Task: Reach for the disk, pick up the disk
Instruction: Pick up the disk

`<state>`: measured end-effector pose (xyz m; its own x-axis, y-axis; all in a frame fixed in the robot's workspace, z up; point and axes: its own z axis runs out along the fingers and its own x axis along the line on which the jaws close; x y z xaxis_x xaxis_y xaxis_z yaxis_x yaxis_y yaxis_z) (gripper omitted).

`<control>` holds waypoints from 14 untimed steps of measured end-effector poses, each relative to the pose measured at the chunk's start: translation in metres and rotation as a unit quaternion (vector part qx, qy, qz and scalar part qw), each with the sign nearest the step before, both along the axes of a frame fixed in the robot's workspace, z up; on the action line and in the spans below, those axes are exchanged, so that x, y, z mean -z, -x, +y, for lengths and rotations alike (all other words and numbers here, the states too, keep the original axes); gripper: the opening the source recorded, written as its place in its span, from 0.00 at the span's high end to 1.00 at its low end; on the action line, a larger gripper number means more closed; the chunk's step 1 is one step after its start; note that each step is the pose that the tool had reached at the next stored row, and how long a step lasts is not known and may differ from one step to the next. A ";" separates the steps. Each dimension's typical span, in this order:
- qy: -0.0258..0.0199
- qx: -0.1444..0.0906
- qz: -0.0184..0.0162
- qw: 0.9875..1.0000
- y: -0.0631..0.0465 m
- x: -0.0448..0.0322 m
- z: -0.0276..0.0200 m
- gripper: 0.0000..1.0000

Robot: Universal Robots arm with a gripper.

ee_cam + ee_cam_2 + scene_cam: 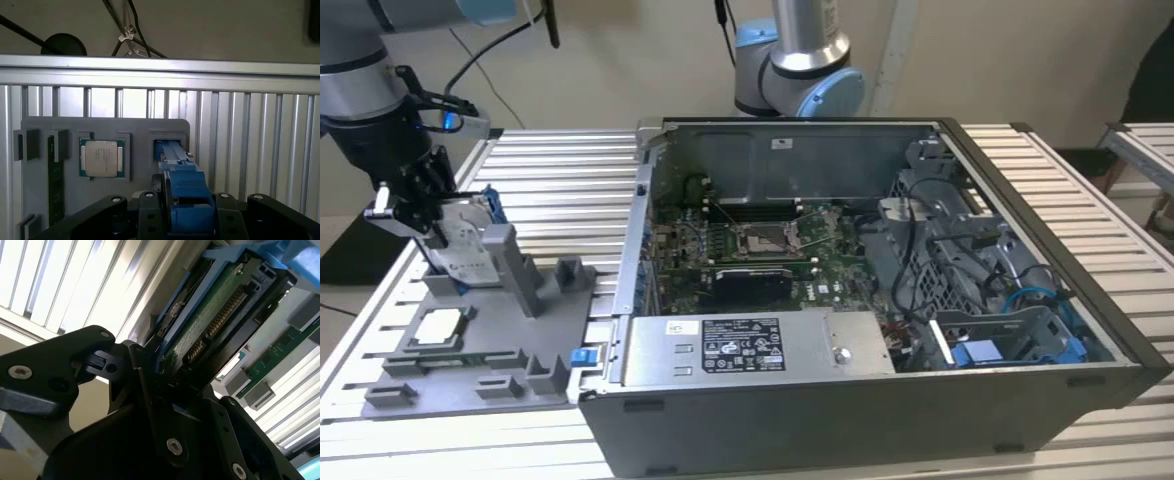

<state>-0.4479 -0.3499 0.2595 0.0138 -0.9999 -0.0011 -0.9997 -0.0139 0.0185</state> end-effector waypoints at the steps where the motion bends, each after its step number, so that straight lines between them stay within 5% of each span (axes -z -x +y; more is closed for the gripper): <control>1: 0.001 0.000 0.000 1.000 0.000 0.0000 0.0000 1.00; 14: 0.007 0.000 0.000 1.000 0.000 0.0000 0.0000 1.00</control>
